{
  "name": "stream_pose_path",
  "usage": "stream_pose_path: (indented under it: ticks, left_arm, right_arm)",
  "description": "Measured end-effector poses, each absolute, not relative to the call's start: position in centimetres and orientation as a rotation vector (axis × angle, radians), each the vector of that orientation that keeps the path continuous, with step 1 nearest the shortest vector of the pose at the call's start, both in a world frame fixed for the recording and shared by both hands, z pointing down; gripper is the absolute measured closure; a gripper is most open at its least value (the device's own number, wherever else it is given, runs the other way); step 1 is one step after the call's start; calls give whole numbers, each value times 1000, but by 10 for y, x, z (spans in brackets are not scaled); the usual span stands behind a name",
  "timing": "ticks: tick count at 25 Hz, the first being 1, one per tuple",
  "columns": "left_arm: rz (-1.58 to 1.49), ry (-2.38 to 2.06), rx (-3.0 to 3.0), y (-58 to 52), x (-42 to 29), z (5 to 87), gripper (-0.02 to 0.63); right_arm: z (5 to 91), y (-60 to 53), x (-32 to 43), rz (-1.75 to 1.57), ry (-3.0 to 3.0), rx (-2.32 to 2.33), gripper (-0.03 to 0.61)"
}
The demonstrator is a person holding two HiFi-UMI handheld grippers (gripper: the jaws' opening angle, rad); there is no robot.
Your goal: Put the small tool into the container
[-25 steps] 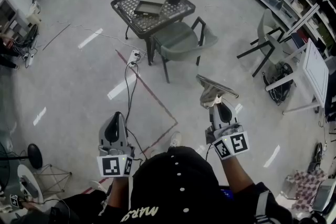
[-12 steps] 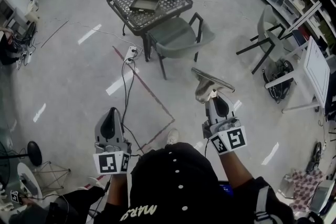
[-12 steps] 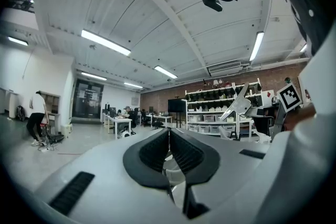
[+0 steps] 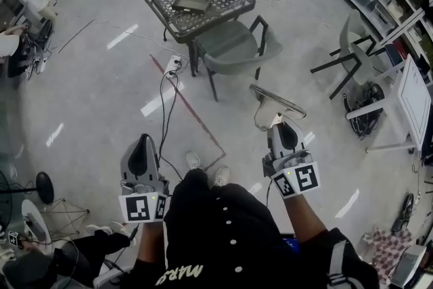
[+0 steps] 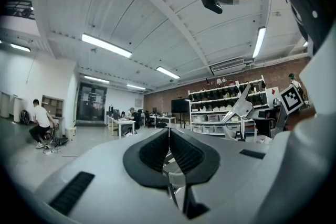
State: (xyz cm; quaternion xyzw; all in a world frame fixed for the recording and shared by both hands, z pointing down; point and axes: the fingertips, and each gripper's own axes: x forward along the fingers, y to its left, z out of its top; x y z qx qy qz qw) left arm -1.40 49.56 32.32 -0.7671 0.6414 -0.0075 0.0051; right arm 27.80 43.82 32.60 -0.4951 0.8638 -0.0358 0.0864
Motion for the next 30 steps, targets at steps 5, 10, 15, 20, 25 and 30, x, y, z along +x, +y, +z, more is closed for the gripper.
stream_pose_path:
  ticks: [5,10,15,20,25,30]
  left_arm:
    - [-27,2004,-2399,481,-13,326,581]
    - [-26,2010,-2392,461,-16,336,581]
    - [-24,2010,-2394,428,-27,336,581]
    - [-18,2005,-2399,396,-36,334,581]
    - [-2,1999,-2392,360,-51,329,581]
    - [6,1989,-2400,328,-67,327,581]
  right_arm:
    - [329,423,279,-106,2575,-1481,560]
    - [329,403,283,-76,2575,-1491,560]
    - [322,374,282,-61,2560,-1514,560]
    - [317,344,272,-50,2559,-1510,560]
    - [313,308,257,-49,2551,-1515,560]
    - [310,277,241,-41,2551,-1524,560]
